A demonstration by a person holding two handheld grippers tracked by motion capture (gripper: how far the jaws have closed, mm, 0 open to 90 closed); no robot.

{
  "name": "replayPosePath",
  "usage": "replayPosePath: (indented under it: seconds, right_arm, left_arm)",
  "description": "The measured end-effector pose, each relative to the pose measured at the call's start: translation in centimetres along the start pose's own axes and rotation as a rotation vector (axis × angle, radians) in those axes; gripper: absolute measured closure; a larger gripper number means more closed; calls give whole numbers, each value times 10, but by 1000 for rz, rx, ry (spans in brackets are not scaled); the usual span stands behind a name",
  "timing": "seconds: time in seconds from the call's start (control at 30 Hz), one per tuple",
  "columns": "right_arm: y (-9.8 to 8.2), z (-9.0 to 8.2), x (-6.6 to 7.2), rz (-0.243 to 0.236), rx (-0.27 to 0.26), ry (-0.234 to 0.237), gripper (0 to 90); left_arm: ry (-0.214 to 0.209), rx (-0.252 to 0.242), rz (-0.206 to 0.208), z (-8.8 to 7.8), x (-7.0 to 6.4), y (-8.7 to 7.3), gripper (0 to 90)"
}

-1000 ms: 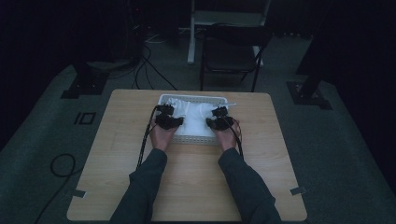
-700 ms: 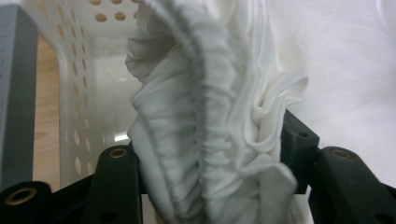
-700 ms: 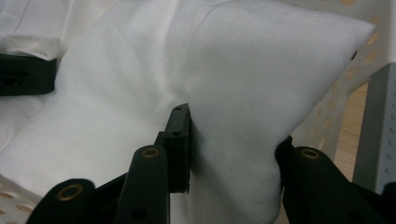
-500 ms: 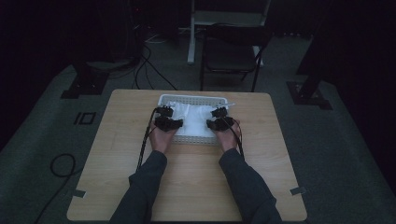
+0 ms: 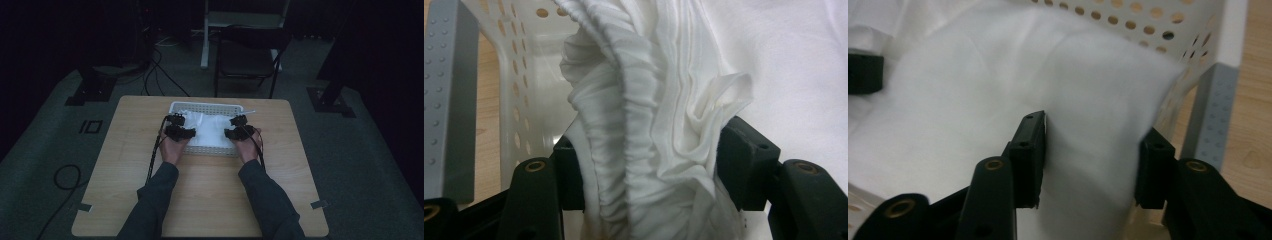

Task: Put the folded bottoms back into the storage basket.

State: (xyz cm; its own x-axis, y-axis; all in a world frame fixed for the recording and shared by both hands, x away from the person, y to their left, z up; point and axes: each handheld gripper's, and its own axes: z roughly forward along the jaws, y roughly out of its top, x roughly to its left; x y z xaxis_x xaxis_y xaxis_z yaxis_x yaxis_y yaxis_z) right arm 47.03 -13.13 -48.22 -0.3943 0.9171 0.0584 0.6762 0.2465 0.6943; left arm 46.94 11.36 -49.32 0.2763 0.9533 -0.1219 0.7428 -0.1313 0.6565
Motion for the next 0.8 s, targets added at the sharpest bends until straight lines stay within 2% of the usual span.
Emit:
replayPosePath:
  seconds: [0.2, 0.37, 0.4, 0.43, 0.47, 0.63, 0.8]
  right_arm:
    - [3, -9, -1, -14, -24, -2, 575]
    - [2, -13, -3, -7, -44, -16, 587]
    - [2, -13, -3, -7, -44, -16, 587]
    - [2, -14, -4, -6, -51, -20, 592]
    - [3, -19, -4, -7, -83, -39, 609]
    - [9, -35, -5, -6, -143, -41, 650]
    - [9, -46, -6, -4, -177, -25, 656]
  left_arm:
    - [10, -34, 13, -10, -2, 0, 395]
    - [16, -100, -9, -24, 5, 0, 430]
    - [16, -100, -9, -24, 5, 0, 441]
    - [13, -137, -11, -32, 9, 1, 441]
    - [8, -152, -13, -35, 10, 2, 474]
    - [-4, -199, 0, -49, 12, 5, 551]
    - [-30, -234, 5, -60, 14, 3, 550]
